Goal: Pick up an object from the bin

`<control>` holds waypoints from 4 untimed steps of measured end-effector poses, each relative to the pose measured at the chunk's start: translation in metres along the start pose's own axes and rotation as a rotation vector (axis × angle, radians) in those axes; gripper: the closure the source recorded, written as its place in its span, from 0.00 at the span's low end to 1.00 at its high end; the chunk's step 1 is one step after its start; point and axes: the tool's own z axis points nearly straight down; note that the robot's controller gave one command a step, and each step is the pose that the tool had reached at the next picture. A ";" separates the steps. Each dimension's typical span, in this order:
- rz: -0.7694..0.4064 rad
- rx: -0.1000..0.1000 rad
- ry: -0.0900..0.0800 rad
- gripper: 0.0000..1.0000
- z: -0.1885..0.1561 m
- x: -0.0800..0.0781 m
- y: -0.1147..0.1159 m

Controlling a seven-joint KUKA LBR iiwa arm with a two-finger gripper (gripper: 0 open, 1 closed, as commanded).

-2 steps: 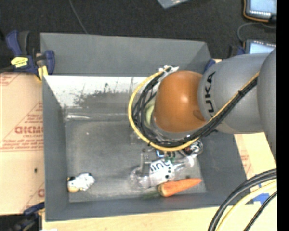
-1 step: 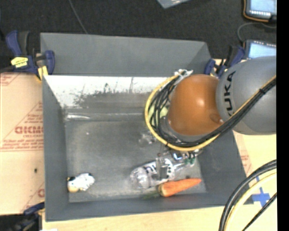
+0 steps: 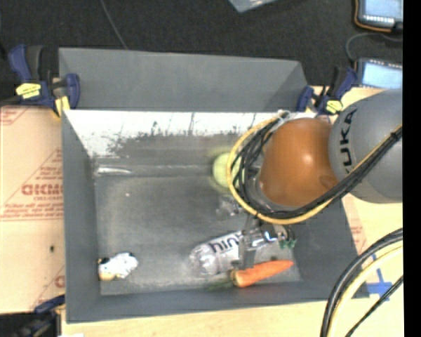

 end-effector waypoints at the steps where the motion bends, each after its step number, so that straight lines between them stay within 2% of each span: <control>1: -0.175 -0.002 -0.005 0.00 0.028 0.004 0.001; 2: -0.225 0.000 -0.007 1.00 0.039 0.005 -0.014; 3: -0.224 0.000 -0.007 1.00 0.039 0.005 -0.014; 4: -0.227 -0.003 0.004 1.00 0.006 0.010 -0.014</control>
Offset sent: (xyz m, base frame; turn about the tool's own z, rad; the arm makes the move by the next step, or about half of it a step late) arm -0.0057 -0.0148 -0.0424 -0.2266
